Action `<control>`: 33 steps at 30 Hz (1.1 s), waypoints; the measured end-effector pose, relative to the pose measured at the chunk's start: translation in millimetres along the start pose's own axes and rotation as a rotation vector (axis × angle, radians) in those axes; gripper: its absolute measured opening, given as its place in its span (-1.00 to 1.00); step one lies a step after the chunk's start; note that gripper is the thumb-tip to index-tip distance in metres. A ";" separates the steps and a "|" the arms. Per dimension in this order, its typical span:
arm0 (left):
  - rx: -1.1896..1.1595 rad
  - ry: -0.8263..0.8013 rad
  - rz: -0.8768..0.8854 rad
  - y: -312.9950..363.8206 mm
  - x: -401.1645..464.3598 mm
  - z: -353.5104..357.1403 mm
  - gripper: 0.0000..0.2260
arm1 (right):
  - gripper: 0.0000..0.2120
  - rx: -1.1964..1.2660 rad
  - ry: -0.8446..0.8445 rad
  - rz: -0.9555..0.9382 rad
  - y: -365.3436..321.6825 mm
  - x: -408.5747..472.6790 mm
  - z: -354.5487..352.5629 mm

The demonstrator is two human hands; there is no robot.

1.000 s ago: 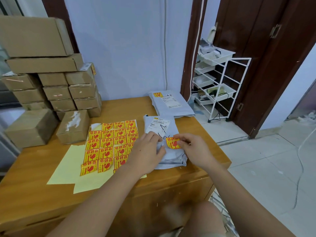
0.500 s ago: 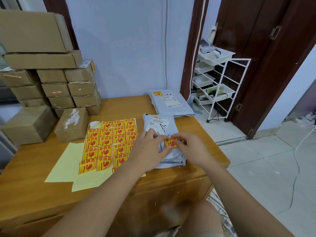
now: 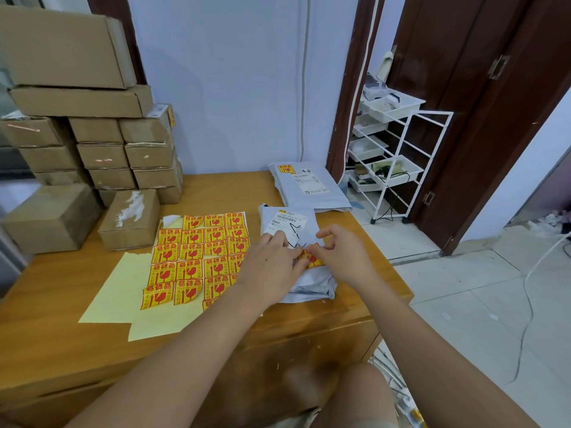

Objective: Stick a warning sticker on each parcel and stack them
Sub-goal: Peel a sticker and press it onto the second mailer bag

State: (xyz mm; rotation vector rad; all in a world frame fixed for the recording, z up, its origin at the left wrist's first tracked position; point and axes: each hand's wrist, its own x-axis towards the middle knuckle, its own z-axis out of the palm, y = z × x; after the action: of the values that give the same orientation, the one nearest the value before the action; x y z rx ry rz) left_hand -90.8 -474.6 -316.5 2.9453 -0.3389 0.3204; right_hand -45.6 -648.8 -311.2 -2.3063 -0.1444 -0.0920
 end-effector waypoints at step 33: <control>-0.070 -0.064 -0.008 -5.4 -1.1 2.6 -0.55 | -0.60 0.244 -0.079 0.161 16.0 7.7 12.9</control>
State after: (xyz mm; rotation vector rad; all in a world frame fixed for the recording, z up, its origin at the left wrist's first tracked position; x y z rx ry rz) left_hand -90.1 -469.7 -320.0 2.8921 -0.3389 0.2096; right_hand -35.6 -649.4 -330.7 -2.0694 -0.0082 0.0941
